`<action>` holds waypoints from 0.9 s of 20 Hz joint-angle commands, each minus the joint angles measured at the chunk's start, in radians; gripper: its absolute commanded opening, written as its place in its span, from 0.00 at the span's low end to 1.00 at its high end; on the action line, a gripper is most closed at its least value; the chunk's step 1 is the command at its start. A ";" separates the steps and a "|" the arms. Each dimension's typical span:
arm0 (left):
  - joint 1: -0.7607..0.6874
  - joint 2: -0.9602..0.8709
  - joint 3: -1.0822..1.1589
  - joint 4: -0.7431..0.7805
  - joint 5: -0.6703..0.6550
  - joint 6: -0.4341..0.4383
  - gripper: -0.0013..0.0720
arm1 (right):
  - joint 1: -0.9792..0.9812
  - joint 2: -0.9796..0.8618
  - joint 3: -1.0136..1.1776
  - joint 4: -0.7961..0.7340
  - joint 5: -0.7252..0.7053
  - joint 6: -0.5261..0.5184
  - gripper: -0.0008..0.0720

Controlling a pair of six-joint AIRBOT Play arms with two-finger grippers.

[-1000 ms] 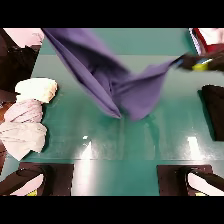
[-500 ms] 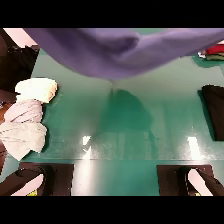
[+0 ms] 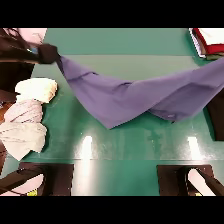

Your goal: Fold the shirts.

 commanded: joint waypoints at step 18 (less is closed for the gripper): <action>0.001 -0.245 0.218 0.205 -0.174 -0.062 0.78 | 0.132 0.275 -0.745 -0.230 -0.113 0.038 0.03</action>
